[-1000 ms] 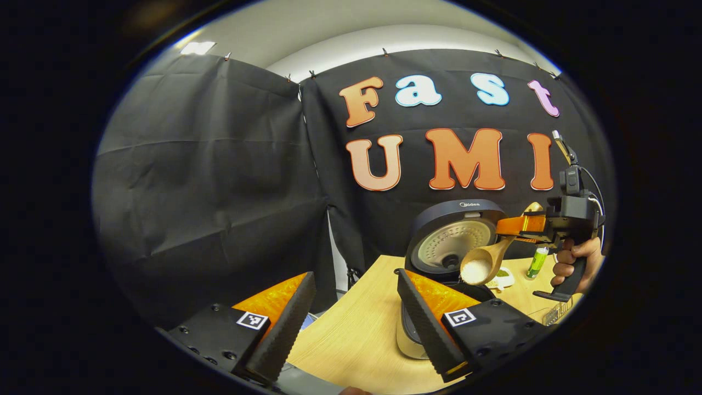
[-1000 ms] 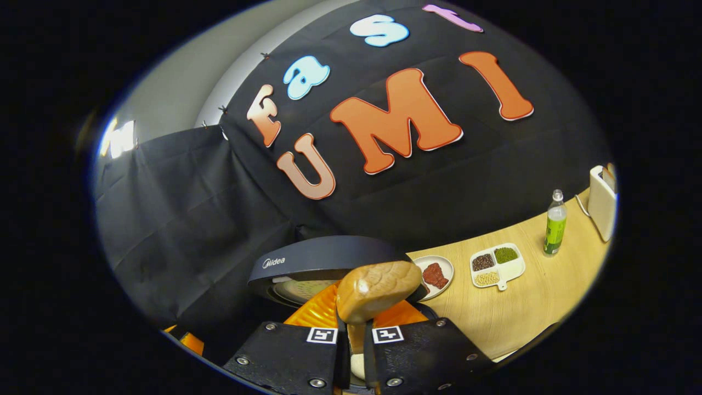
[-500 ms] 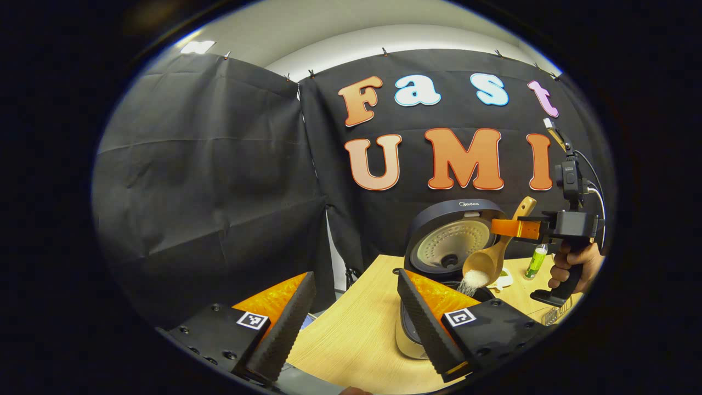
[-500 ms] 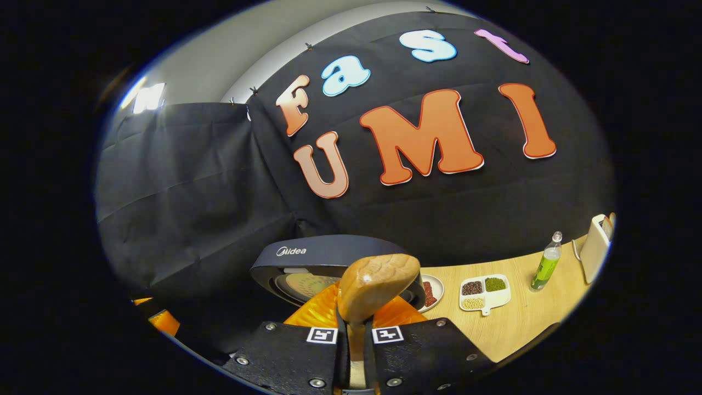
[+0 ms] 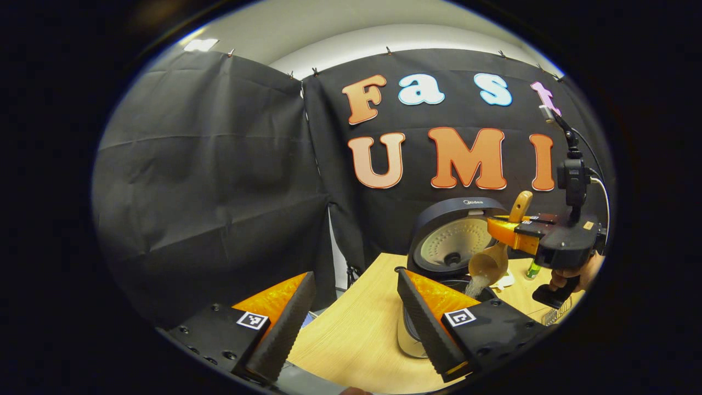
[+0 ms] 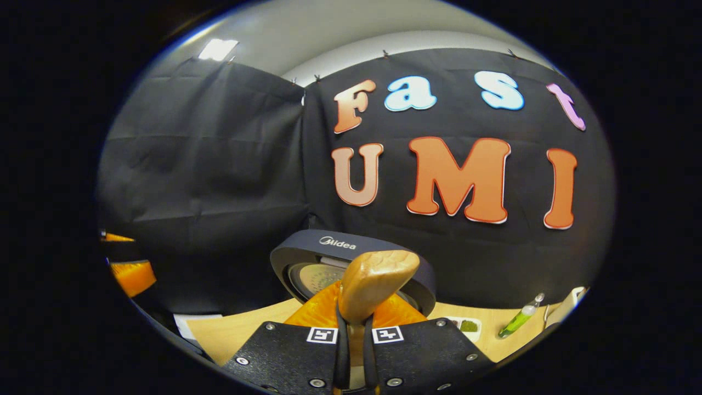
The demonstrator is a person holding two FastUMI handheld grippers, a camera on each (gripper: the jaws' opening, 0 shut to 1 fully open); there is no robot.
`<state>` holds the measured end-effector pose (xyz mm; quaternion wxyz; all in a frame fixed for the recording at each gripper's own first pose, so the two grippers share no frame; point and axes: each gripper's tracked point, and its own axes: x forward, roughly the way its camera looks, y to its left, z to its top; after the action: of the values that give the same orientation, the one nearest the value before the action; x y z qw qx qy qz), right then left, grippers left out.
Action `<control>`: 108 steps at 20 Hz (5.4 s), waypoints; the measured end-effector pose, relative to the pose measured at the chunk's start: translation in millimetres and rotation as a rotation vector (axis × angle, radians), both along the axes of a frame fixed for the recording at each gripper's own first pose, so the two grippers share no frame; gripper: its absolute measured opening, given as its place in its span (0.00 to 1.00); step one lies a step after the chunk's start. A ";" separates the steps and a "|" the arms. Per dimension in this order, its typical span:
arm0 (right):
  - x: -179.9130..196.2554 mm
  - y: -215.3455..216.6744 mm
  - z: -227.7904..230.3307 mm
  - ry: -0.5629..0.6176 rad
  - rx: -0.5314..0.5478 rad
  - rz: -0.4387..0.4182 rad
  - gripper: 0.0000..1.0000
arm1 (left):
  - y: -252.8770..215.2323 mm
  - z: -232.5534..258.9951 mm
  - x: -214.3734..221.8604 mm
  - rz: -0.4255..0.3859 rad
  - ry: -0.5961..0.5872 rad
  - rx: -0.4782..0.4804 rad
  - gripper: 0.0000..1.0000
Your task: Close the left gripper, press the button to open the rice cooker; take a wooden spoon from the chopstick holder with the right hand, scoop a spoonful of rice and pour it into the rice cooker, then put the wooden spoon back into the chopstick holder.
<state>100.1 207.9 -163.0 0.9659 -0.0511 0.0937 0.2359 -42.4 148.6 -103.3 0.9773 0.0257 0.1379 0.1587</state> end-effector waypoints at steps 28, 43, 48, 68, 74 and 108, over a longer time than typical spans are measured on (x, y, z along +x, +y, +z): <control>-51.2 -280.4 -33.8 0.316 0.317 -0.493 0.09 | -109.7 -22.9 55.5 -0.214 0.059 -0.039 0.94; -105.9 -409.7 -105.7 0.416 0.233 -0.721 0.11 | -167.8 -20.1 78.4 -0.287 0.065 0.007 0.94; -113.7 -412.4 -142.6 0.475 0.224 -0.744 0.13 | -170.8 -17.2 78.6 -0.286 0.071 0.026 0.94; -145.3 -469.1 -104.9 0.469 0.189 -0.880 0.80 | -160.3 42.7 146.6 -0.295 -0.007 -0.074 1.00; -142.0 -474.3 -48.2 0.358 0.182 -0.877 0.84 | -144.8 71.1 194.4 -0.279 0.021 -0.143 0.97; -126.0 -427.9 -8.4 0.248 0.110 -0.717 0.92 | -180.0 -170.8 98.9 -0.194 1.040 -0.280 0.94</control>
<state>-25.9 -220.1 -171.3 0.9698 0.0656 0.2088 -0.1076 56.5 -31.4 -274.1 0.7847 -0.0168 0.6195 0.0142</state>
